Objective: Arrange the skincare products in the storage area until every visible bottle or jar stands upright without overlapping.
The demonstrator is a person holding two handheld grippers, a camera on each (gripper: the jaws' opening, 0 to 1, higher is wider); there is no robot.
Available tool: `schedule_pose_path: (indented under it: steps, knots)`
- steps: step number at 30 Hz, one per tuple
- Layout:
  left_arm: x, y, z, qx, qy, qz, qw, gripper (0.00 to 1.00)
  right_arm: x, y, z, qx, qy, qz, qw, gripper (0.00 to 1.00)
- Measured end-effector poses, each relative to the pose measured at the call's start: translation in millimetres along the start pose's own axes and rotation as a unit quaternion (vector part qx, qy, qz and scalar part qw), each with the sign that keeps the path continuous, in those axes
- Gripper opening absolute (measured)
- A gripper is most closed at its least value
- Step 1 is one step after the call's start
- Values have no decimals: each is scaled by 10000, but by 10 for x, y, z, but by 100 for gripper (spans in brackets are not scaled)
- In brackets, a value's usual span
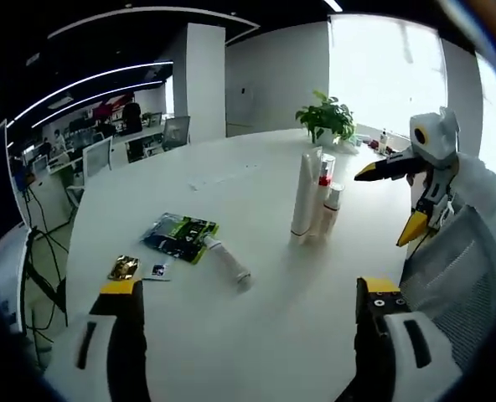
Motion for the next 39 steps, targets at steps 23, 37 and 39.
schedule_pose_path:
  steps: [23, 37, 39]
  knots:
    - [-242, -247, 211, 224, -185, -173, 9994, 100, -648, 591, -512, 276, 370, -117, 9989, 65]
    - [-361, -314, 155, 303, -277, -114, 9991, 100, -643, 698, -1216, -168, 156, -225, 9995, 60]
    - [-386, -321, 143, 321, -297, -88, 9990, 100, -610, 713, -1318, -227, 1, -220, 9995, 59]
Point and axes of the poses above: the point that each gripper's makers call its tool centre point, and the gripper's own axes: z roughly backward along the fingers, x roughly to its right, y roughly out of its top, the point moved 7 cm from there along z, roughly backward along the fingers, and after that the axes turned 13 degrees about -x, right-handed, at the moved point
